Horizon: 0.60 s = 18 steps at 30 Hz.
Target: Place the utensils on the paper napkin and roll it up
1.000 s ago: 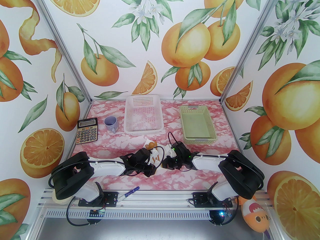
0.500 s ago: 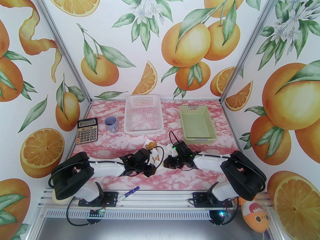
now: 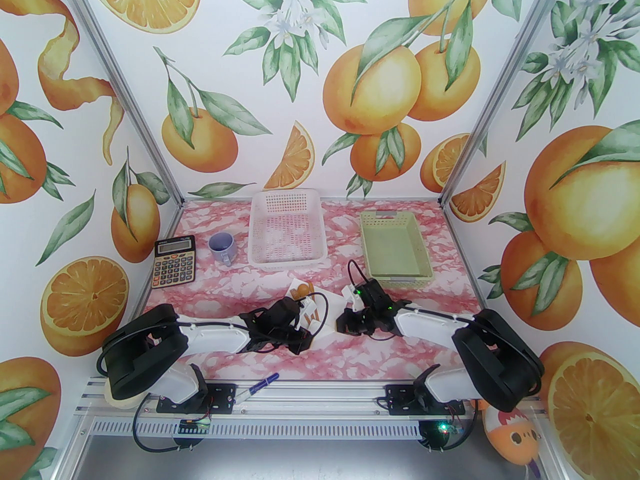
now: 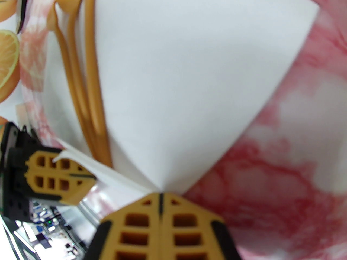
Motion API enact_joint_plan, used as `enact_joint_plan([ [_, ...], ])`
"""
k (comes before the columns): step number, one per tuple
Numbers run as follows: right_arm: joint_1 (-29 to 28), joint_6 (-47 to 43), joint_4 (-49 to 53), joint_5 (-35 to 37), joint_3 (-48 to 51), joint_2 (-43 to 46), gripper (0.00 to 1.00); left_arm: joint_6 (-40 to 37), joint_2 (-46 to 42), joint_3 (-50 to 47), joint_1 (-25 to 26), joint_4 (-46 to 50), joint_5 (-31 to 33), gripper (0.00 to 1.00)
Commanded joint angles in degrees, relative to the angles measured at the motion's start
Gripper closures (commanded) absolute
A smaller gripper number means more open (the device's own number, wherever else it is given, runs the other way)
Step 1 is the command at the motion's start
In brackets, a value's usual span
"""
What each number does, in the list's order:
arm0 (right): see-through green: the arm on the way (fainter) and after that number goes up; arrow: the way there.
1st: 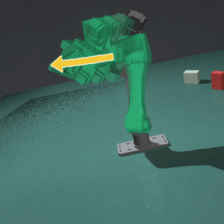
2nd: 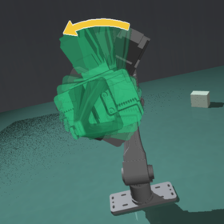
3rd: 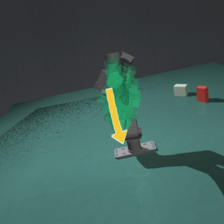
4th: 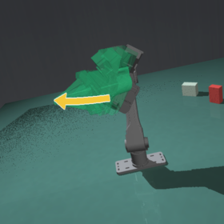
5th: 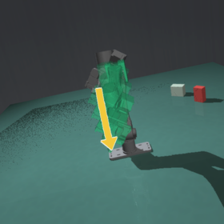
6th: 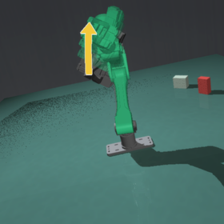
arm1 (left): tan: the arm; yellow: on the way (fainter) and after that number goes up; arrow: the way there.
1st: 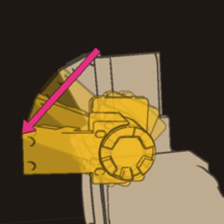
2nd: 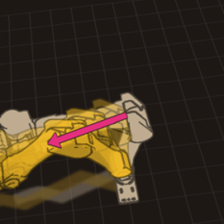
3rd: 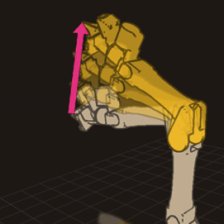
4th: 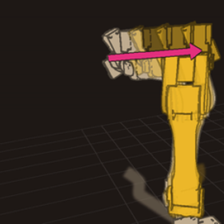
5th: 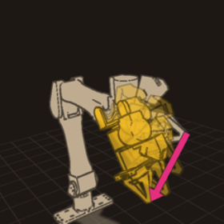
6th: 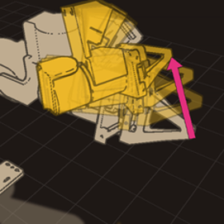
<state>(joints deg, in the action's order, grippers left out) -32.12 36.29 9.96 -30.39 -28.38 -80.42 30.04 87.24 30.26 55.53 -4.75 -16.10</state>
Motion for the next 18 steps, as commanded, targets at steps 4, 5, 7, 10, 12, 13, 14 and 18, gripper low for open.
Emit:
enact_joint_plan([
  [4,-1.54,1.56,-0.74,-2.61,-1.65,3.28,1.00,0.10,0.02,-1.43,0.26,3.70,1.27,1.00],
  [5,-2.10,2.46,-2.38,-3.44,-1.40,3.49,1.00,0.00,0.03,-1.43,0.26,3.70,1.33,1.00],
  [7,-3.36,3.42,-4.30,-3.81,-1.36,3.40,1.00,-0.07,0.12,-1.30,0.25,3.70,1.21,1.00],
  [10,-4.74,4.04,-5.85,-3.55,-2.00,1.68,1.00,-0.09,0.34,-1.10,0.28,3.70,1.12,1.00],
  [12,-5.12,4.22,-6.81,-3.46,-2.53,-0.10,1.00,-0.08,0.47,-1.02,0.28,3.70,1.15,1.00],
  [13,-5.23,4.36,-7.14,-3.15,-2.77,-0.96,1.00,-0.17,0.47,-1.00,0.35,3.70,1.03,1.00],
  [14,-5.33,4.31,-7.38,-2.81,-2.97,-1.69,1.00,-0.18,0.43,-1.02,0.35,3.70,1.09,1.00],
  [18,-5.38,4.07,-7.84,-1.58,-3.34,-4.56,1.00,-0.07,0.06,-1.02,0.36,3.76,1.16,1.00],
])
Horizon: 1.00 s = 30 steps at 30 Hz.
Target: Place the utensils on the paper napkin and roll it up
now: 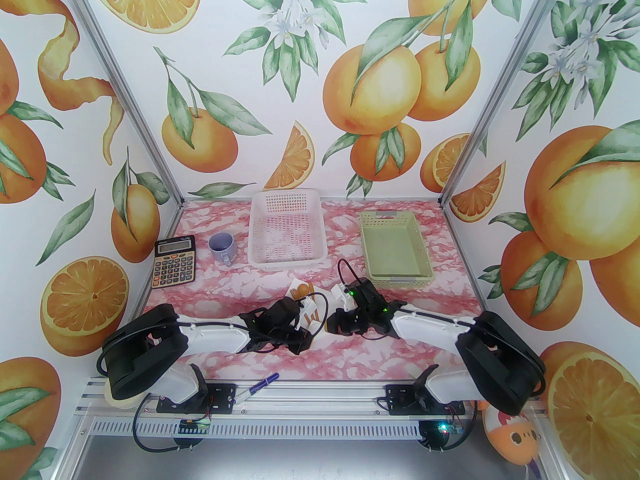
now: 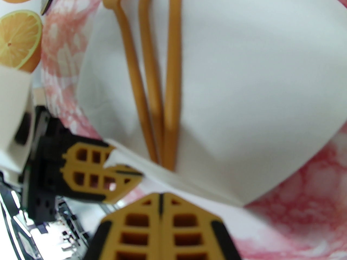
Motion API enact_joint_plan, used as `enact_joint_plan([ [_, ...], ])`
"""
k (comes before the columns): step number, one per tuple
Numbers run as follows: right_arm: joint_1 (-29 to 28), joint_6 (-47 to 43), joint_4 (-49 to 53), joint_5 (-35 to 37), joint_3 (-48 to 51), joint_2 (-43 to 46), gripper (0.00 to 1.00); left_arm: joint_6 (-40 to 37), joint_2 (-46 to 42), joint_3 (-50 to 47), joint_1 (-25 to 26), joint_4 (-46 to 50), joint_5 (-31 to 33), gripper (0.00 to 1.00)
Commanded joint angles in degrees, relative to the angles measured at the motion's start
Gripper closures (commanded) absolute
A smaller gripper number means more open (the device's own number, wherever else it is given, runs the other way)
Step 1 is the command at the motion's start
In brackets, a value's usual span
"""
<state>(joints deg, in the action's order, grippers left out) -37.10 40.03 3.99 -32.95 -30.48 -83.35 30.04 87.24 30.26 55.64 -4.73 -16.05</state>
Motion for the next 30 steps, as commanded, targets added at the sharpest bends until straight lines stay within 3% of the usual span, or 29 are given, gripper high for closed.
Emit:
enact_joint_plan([
  [1,-0.43,0.23,-1.97,1.28,-1.33,-2.36,1.00,-0.07,0.03,-1.01,0.30,3.74,1.09,1.00],
  [17,-0.46,-1.36,1.59,5.09,-0.82,-6.20,1.00,2.66,-4.67,-4.17,0.71,5.94,2.56,1.00],
  [30,-0.44,-1.21,1.22,4.39,-0.73,-5.99,1.00,4.25,-17.49,-6.45,-0.08,8.36,3.26,1.00],
])
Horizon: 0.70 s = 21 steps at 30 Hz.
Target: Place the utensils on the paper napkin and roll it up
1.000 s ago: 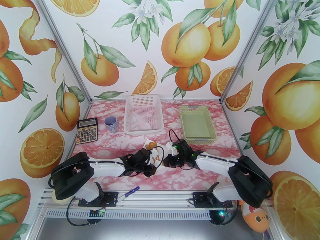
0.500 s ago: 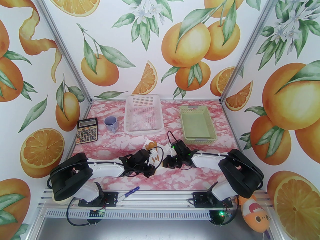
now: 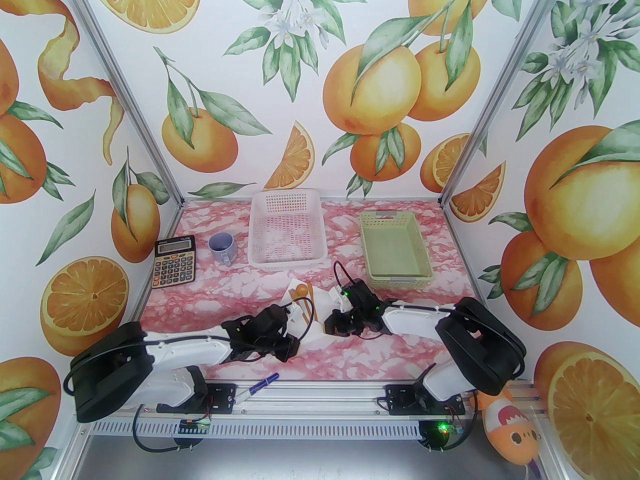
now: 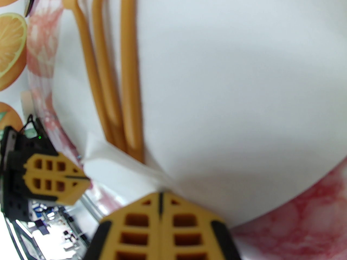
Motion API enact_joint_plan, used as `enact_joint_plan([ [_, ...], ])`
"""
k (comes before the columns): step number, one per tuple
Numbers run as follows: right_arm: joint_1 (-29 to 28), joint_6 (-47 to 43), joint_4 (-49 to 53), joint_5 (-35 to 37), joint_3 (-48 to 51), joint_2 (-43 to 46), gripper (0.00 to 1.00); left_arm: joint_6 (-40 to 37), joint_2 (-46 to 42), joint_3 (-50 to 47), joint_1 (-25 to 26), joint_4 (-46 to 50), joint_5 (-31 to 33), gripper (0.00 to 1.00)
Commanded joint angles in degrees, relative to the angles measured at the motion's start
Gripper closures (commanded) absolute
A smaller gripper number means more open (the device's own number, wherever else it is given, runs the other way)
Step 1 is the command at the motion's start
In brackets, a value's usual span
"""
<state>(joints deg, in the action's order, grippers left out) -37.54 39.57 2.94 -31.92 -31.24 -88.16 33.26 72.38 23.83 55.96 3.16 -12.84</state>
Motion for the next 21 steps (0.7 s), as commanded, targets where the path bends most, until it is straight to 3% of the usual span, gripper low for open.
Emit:
enact_joint_plan([
  [1,-0.06,-0.63,2.08,3.18,0.24,-1.09,1.00,1.20,-3.41,0.07,-0.92,0.01,-0.41,1.00],
  [10,-0.10,0.06,1.20,2.87,0.75,-0.79,1.00,4.49,-1.18,0.38,-5.09,-11.24,-8.09,1.00],
  [14,-0.24,0.24,1.19,2.74,0.83,-0.72,1.00,6.91,5.16,2.47,-5.61,-17.00,-13.53,1.00],
  [21,-0.42,0.24,1.63,2.66,0.64,-0.52,1.00,6.95,9.42,3.41,-6.22,-15.04,-10.63,1.00],
])
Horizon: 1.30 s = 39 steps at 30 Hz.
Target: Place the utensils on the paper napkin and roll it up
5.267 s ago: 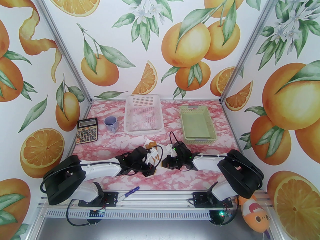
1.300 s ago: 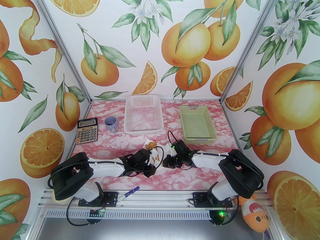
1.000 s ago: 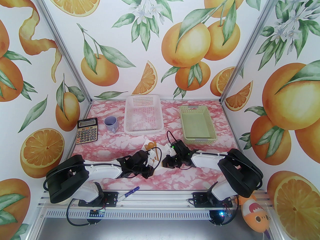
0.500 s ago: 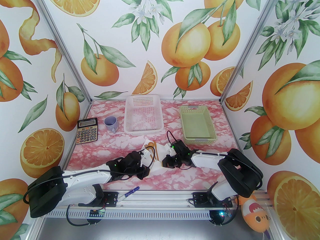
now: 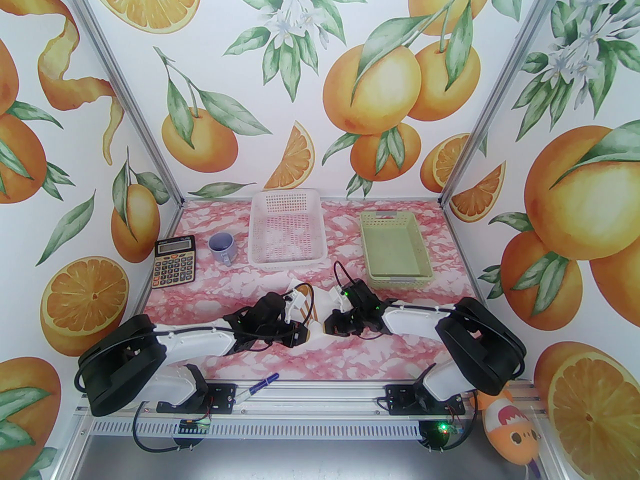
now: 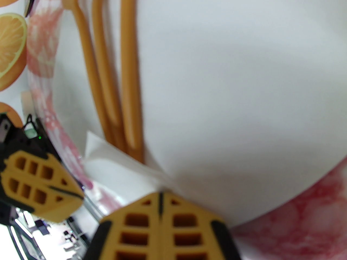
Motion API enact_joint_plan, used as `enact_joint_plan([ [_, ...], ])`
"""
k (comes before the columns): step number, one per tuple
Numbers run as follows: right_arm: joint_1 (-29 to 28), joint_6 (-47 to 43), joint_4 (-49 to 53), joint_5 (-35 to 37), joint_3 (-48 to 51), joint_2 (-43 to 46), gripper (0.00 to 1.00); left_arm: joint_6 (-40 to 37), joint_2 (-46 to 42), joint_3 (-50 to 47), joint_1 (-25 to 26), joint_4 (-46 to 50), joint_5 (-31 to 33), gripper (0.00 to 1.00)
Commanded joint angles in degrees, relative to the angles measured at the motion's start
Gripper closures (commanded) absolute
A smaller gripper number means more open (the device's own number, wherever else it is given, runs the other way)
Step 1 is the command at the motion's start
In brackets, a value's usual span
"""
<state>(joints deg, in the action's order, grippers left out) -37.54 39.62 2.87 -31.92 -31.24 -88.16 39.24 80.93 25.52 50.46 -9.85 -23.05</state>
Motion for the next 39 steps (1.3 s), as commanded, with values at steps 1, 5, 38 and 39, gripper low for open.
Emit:
enact_joint_plan([
  [1,-0.38,0.28,1.69,2.74,0.66,-0.52,1.00,1.01,1.15,1.68,-0.80,-2.03,-0.07,1.00],
  [5,-0.52,0.46,1.42,2.83,0.82,-0.52,1.00,1.11,1.47,1.38,-1.00,-2.23,0.97,1.00],
  [38,2.29,-3.54,12.26,9.87,-7.72,5.72,0.79,2.22,6.17,-0.03,-1.29,-1.89,1.08,1.00],
  [39,2.53,-3.62,12.72,11.45,-8.07,5.56,0.76,2.30,6.17,-0.07,-1.24,-1.84,1.10,1.00],
])
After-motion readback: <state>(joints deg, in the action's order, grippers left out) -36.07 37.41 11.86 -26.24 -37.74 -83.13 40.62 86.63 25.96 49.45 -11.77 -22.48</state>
